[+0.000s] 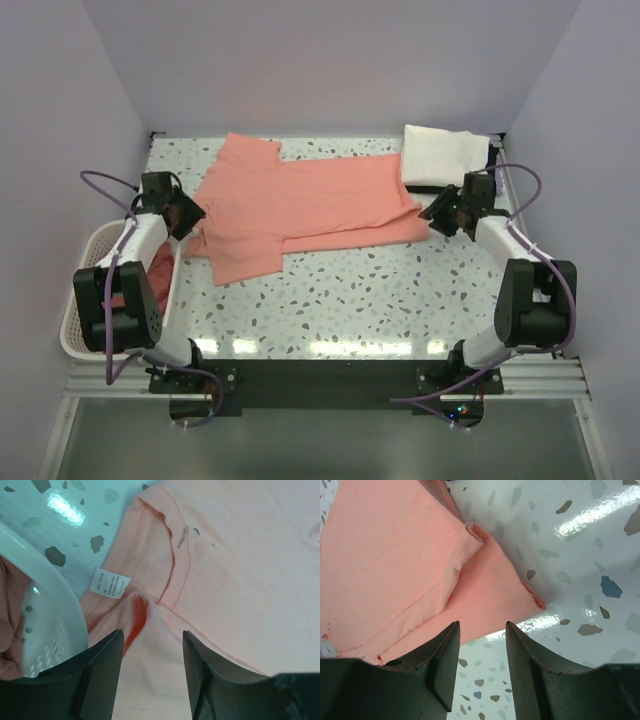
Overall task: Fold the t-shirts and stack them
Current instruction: Fold the tshirt
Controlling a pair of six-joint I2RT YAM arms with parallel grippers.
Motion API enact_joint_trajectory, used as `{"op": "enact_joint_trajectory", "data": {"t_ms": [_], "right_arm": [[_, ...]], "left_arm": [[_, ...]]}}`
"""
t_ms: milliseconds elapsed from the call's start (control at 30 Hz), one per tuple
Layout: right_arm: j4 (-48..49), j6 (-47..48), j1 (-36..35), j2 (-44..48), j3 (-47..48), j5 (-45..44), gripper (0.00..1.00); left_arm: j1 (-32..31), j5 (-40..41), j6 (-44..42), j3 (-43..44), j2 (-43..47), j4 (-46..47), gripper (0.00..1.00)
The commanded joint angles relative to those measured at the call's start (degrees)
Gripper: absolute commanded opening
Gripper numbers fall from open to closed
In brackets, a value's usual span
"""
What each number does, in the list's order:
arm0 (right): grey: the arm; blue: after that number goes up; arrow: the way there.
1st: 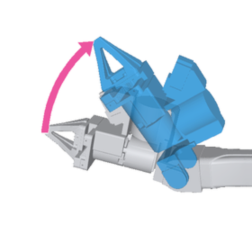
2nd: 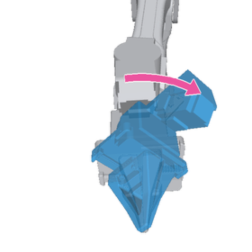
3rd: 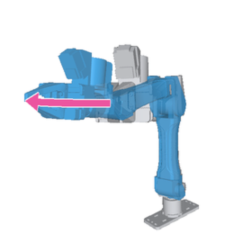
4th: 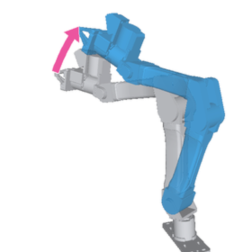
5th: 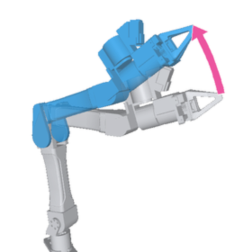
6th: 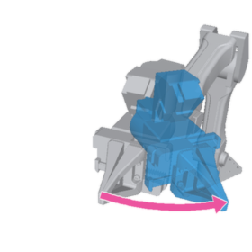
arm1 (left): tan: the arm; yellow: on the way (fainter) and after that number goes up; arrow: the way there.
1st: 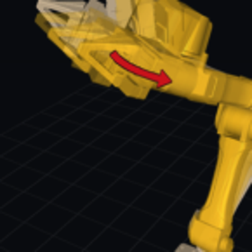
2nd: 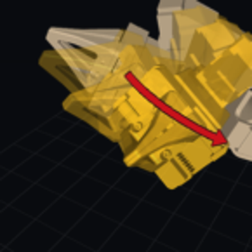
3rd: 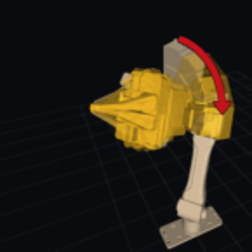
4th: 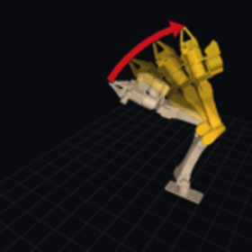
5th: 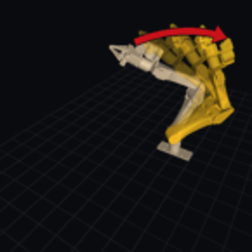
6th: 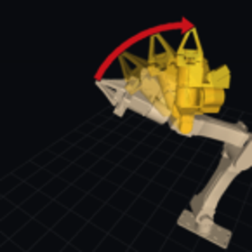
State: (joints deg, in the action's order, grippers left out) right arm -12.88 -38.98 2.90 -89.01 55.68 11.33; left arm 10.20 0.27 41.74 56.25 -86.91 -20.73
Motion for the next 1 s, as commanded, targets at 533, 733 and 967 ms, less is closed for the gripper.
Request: {"op": "enact_joint_trajectory", "data": {"t_ms": [533, 733, 967], "right_arm": [[9.10, -1.01, -4.83, -3.62, -8.13, -6.15, 0.48], [12.44, -3.20, -5.18, -5.03, -8.57, -5.97, 0.47], [14.29, -4.44, -5.97, -6.87, -8.75, -5.45, 0.46]], "left_arm": [[-11.69, 14.92, 11.61, -12.83, 9.31, -1.50, 0.56], [-11.69, 20.99, 14.95, -11.78, 7.11, -3.87, 0.52], [-11.69, 27.58, 19.61, -10.11, 4.92, -5.37, 0.48]]}}
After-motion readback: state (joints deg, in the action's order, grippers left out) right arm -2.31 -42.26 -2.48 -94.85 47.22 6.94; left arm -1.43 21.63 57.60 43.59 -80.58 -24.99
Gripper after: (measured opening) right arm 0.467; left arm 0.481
